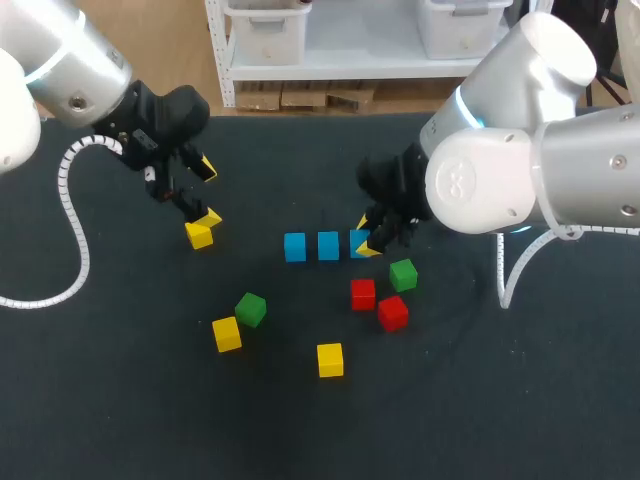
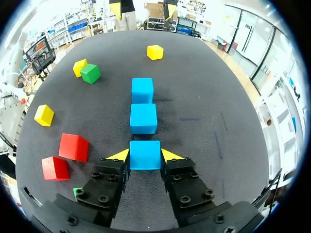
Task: Place the blue cubes, place green cubes on the blue cubes, place the yellow cubes on the green cubes, then place the red cubes on the yellow cubes, and place purple cube on the red cubes.
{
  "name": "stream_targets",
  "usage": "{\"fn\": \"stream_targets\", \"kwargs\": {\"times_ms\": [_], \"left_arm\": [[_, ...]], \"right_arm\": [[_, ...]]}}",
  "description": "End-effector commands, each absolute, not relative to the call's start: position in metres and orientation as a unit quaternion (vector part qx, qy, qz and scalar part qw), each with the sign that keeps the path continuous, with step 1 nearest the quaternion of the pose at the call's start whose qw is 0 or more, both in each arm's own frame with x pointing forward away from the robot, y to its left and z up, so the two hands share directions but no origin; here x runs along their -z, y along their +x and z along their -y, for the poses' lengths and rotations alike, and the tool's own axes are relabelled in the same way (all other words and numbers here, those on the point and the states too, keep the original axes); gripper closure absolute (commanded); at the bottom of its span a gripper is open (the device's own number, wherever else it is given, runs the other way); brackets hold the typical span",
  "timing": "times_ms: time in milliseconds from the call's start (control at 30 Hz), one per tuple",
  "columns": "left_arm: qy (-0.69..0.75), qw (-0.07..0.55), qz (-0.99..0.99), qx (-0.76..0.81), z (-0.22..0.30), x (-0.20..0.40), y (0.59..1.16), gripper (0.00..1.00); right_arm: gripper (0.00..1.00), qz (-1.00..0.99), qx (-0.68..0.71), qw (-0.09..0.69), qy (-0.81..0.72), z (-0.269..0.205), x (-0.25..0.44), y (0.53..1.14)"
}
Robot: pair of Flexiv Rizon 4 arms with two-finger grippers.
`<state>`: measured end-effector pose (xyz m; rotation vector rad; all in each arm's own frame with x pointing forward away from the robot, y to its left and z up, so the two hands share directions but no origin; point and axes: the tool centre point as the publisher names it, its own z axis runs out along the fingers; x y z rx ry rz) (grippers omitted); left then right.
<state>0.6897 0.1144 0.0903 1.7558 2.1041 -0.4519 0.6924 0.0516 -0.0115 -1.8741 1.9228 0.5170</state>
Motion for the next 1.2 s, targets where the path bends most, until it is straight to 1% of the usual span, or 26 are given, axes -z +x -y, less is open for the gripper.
{"fn": "stream_targets", "kwargs": {"times_ms": [33,67,100,133,167,200,233,300,333,867,1200], "left_arm": [[0.622,0.183,-0.744,0.161,-0.116,-0.090,0.689,0.00],[0.622,0.183,-0.744,0.161,-0.116,-0.090,0.689,0.00],[0.622,0.183,-0.744,0.161,-0.116,-0.090,0.689,0.00],[0.622,0.183,-0.744,0.161,-0.116,-0.090,0.689,0.00],[0.622,0.183,-0.744,0.161,-0.116,-0.090,0.689,0.00],[0.622,0.183,-0.744,0.161,-0.116,-0.090,0.689,0.00],[0.622,0.183,-0.744,0.161,-0.116,-0.090,0.689,0.00],[0.622,0.183,-0.744,0.161,-0.116,-0.090,0.689,0.00],[0.622,0.183,-0.744,0.161,-0.116,-0.090,0.689,0.00],[0.622,0.183,-0.744,0.161,-0.116,-0.090,0.689,0.00],[0.622,0.183,-0.744,0.161,-0.116,-0.090,0.689,0.00]], "right_arm": [[1.00,-0.688,-0.187,0.202,-0.672,-0.051,0.011,0.693],[0.97,-0.687,-0.188,0.202,-0.672,-0.051,0.012,0.693],[0.84,-0.687,-0.188,0.201,-0.673,-0.051,0.012,0.693],[0.69,-0.686,-0.189,0.201,-0.673,-0.051,0.012,0.692],[0.58,-0.686,-0.189,0.201,-0.673,-0.051,0.012,0.692],[0.52,-0.686,-0.190,0.200,-0.673,-0.051,0.012,0.693],[0.42,-0.686,-0.190,0.200,-0.673,-0.051,0.013,0.693],[0.05,-0.686,-0.191,0.199,-0.673,-0.051,0.013,0.693],[0.00,-0.686,-0.191,0.198,-0.673,-0.051,0.013,0.693],[0.00,-0.686,-0.186,0.198,-0.675,-0.049,0.015,0.700],[0.00,-0.696,-0.173,0.218,-0.662,-0.030,-0.016,0.700]]}}
